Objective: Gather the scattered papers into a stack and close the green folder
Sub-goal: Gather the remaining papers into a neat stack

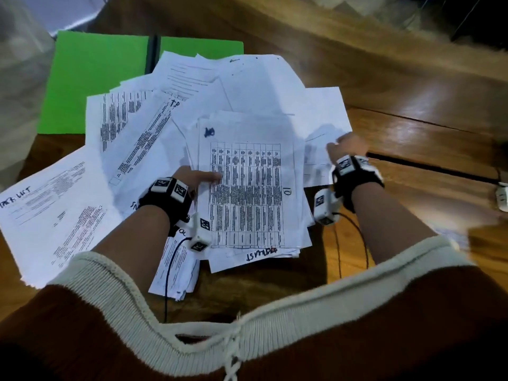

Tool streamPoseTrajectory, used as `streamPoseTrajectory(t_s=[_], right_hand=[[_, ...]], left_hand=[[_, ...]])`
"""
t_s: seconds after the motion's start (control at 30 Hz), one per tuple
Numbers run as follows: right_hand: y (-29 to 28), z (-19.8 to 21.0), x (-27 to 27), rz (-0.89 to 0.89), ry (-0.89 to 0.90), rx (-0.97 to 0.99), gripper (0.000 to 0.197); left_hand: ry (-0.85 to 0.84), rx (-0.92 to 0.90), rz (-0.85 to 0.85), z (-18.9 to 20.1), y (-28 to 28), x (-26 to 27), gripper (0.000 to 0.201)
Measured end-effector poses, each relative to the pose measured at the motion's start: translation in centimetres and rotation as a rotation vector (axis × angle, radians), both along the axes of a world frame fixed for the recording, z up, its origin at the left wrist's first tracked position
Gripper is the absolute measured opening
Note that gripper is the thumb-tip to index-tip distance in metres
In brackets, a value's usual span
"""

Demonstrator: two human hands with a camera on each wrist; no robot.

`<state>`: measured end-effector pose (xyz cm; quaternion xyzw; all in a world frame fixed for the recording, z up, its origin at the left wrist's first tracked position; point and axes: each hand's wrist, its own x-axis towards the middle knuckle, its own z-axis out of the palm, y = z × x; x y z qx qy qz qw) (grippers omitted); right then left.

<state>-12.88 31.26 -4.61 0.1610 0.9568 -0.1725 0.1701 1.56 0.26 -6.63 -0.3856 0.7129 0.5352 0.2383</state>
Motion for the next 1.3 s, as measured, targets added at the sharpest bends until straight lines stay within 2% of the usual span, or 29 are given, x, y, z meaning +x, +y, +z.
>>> streamPoseTrajectory(t_s=[0.03,0.1,0.17,0.23,0.3,0.37,0.5,0.6,0.67,0.7,0.83,1.0,1.07,1.13,1.23,1.3], right_hand=[[1.8,-0.7,-1.1,-0.083,-0.045,0.015,0.067],[4.2,-1.8,-2.5,-0.232,-0.128,-0.046,0.099],[5.3,-2.6,-3.3,-0.262,-0.18,-0.079,0.123],[5.1,-2.6,-3.2,-0.223,-0.219,-0.048,0.136],[4.6,-2.9,-3.2,-0.188,-0.235,-0.049,0.127],[4.4,-3.6,-3.8,-0.155,-0.258,-0.054,0.116],[6.5,-8.8,-6.9,-0.117,-0.257,-0.046,0.098],[3.5,-4.3,-4.8,-0.147,-0.181,-0.148,0.093],[0.8,-0.8,-3.0,-0.136,-0.19,-0.264,0.075],[0.2,-0.3,-2.6,-0.146,-0.199,-0.309,0.065],[-1.2,-0.2,-2.0,-0.216,-0.145,-0.417,0.049],[-2.3,-0.1,-1.5,-0.237,-0.085,-0.391,0.042],[-1.9,0.8,-1.0,-0.251,-0.09,-0.351,0.042],[-0.6,1.3,-0.9,-0.262,-0.045,-0.367,0.043],[4.0,-1.7,-3.0,-0.309,0.056,-0.38,0.041],[5.5,-0.2,-1.7,-0.35,0.122,-0.359,0.038]], left_hand=[[-0.004,-0.012,-0.001,0.2,-0.1,-0.1,0.042],[-0.035,-0.015,-0.001,-0.2,-0.3,-0.6,0.05],[-0.052,-0.007,-0.011,-0.3,-0.6,-1.1,0.058],[-0.067,-0.008,0.006,-0.2,-0.7,-1.3,0.062],[-0.081,-0.015,0.015,-0.1,-0.8,-1.4,0.064],[-0.079,-0.011,0.014,-0.2,-0.8,-1.3,0.058],[-0.084,-0.005,0.043,0.7,-0.1,-1.2,0.039],[-0.103,-0.01,0.011,0.3,-0.3,-1.3,0.054],[-0.086,-0.012,0.017,-0.1,-0.6,-1.1,0.067],[-0.08,-0.006,0.019,-0.3,-0.6,-1.1,0.065],[-0.074,-0.024,0.041,0.3,-0.1,-1.2,0.047],[-0.085,-0.112,0.021,1.4,0.5,-1.0,0.045],[-0.05,-0.1,0.01,1.3,0.7,-1.0,0.08],[-0.009,-0.103,-0.005,1.6,1.4,-1.0,0.091],[0.039,-0.104,-0.008,2.2,2.7,-0.8,0.074],[0.064,-0.098,-0.032,2.2,3.5,-1.0,0.068]])
